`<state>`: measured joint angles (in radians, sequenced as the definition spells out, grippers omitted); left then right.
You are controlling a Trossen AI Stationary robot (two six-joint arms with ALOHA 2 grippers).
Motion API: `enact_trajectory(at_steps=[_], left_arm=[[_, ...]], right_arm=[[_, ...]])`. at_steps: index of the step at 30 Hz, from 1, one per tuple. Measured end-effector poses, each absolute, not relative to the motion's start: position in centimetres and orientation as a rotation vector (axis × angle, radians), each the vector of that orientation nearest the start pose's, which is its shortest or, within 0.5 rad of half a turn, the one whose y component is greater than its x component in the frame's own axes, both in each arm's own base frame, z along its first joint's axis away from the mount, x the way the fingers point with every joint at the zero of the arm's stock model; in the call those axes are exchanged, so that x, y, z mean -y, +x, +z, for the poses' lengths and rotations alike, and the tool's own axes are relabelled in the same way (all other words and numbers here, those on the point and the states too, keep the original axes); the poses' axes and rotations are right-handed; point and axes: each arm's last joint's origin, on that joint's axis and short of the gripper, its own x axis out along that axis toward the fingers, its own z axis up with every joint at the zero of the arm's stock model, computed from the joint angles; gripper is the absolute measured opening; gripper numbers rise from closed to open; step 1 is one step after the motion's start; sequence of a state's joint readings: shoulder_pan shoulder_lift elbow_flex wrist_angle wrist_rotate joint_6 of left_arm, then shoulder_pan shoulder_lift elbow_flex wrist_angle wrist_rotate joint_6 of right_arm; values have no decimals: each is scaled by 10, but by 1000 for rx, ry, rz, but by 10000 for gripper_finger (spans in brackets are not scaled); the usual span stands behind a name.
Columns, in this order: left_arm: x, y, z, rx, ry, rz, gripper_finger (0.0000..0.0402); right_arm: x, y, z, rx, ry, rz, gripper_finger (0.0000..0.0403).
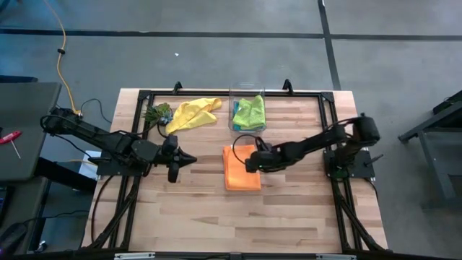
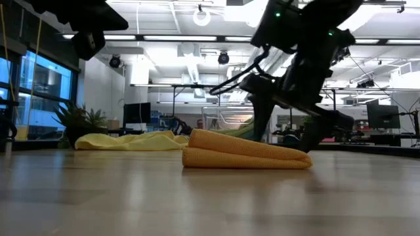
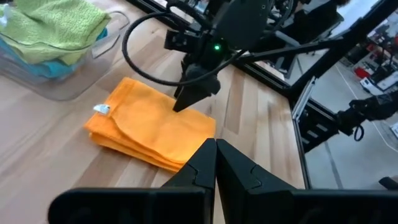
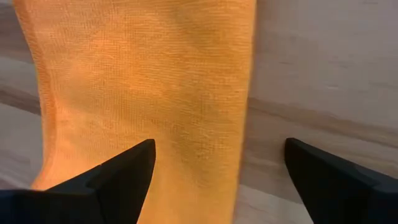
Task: Fold microfiber towels
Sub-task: Put the orange microfiber cloth into the transparent bin
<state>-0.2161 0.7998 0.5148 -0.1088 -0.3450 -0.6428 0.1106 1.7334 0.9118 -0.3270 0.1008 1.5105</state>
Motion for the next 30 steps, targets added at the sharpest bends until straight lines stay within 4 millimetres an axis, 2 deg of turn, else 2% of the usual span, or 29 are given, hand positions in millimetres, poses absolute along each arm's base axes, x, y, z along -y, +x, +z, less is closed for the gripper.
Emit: enact_trajectory(at_steps=[9,16,19,22,28,30], left_arm=[[29,174,245,-341,-500,209,0],[29,174,244,-349,-478,201,0],[30,174,244,-356,-468,185,0],[30,174,244,-358,-444,179,0],[29,174,244,-356,-425,185,0],[29,174,244,-356,-425,186,0]], right_arm=[[-31,343,140,-913,1237,-919,309],[-31,348,125,-939,1270,-1019,273],[-31,345,123,-956,1254,-1052,234],[-30,341,122,-989,1227,-1083,177],[-29,335,120,-1038,1134,-1088,25],[-29,335,122,-1035,1103,-1074,12]])
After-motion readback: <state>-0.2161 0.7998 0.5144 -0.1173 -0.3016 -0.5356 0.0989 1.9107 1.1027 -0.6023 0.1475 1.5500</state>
